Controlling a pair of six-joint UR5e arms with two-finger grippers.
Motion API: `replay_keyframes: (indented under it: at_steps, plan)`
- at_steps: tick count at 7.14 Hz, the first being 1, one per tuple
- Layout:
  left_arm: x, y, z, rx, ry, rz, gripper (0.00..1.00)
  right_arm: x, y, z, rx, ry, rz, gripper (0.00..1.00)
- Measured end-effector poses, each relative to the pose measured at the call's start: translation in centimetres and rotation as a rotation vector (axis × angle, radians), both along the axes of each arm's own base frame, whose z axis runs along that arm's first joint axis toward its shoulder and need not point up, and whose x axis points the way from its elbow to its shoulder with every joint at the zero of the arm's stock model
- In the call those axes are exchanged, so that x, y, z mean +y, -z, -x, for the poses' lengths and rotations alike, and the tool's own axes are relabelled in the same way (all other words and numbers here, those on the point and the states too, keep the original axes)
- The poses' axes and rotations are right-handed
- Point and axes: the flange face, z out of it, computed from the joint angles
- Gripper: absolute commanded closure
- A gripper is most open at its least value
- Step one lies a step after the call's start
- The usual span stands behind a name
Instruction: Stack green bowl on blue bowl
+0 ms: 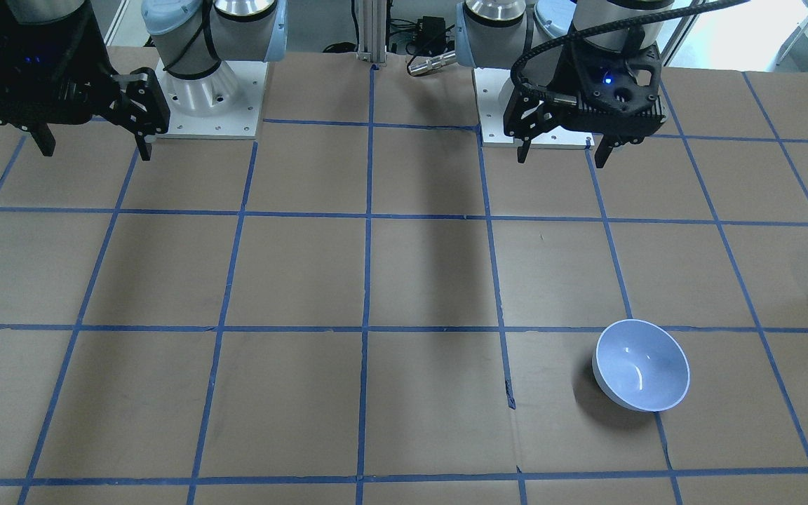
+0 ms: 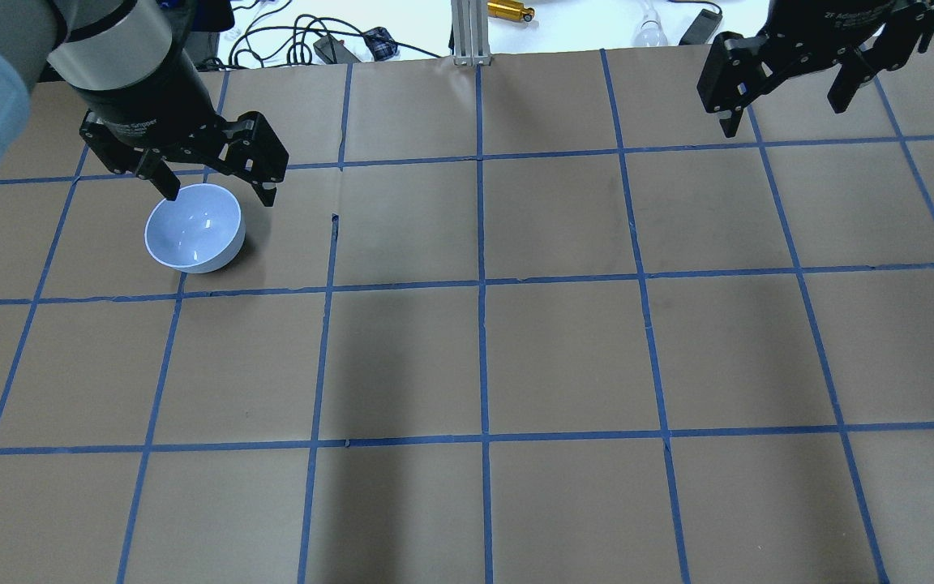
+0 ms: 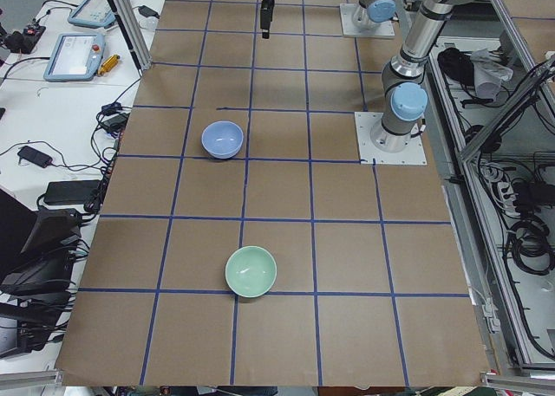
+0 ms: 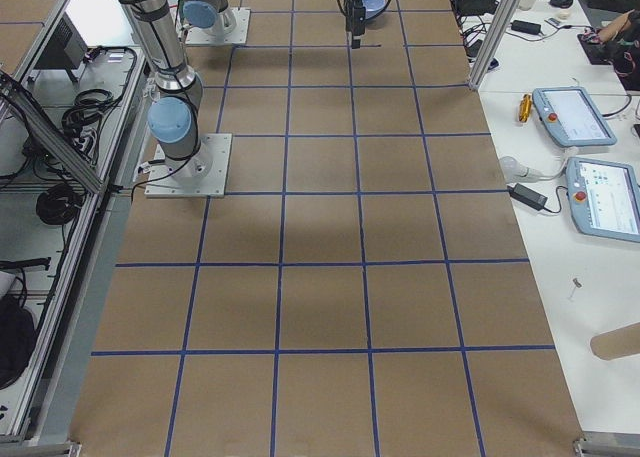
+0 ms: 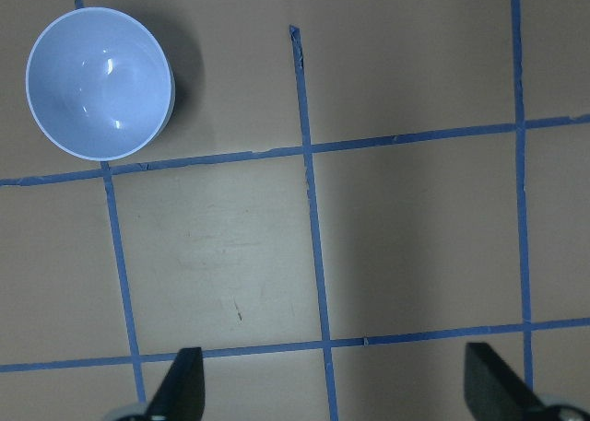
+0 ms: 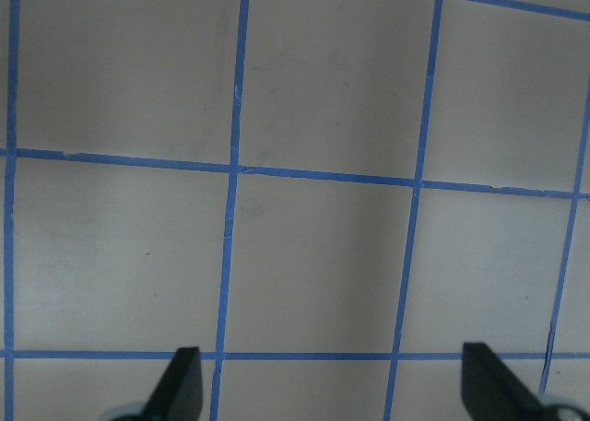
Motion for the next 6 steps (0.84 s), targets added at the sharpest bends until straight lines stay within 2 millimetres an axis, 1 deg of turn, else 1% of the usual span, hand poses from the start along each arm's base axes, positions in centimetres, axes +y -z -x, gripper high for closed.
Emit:
replay_keyframes:
  at_steps: [1, 2, 3, 5, 6]
  plan:
    - [-0.1, 0.1, -0.3, -0.005, 0.045, -0.004, 0.0, 0.0, 0.0, 0.0, 0.0, 0.0, 0.0, 0.0]
    - [-0.3, 0.2, -1.2, -0.007, 0.086, -0.009, 0.0, 0.0, 0.0, 0.0, 0.0, 0.0, 0.0, 0.0]
    - [-0.7, 0.4, -3.0, -0.009, 0.107, -0.014, 0.0, 0.0, 0.0, 0.0, 0.0, 0.0, 0.0, 0.0]
    - [-1.6, 0.7, -8.4, -0.01, 0.149, -0.032, 0.0, 0.0, 0.0, 0.0, 0.0, 0.0, 0.0, 0.0]
    - [-1.9, 1.1, -11.5, -0.005, 0.168, -0.045, 0.0, 0.0, 0.0, 0.0, 0.0, 0.0, 0.0, 0.0]
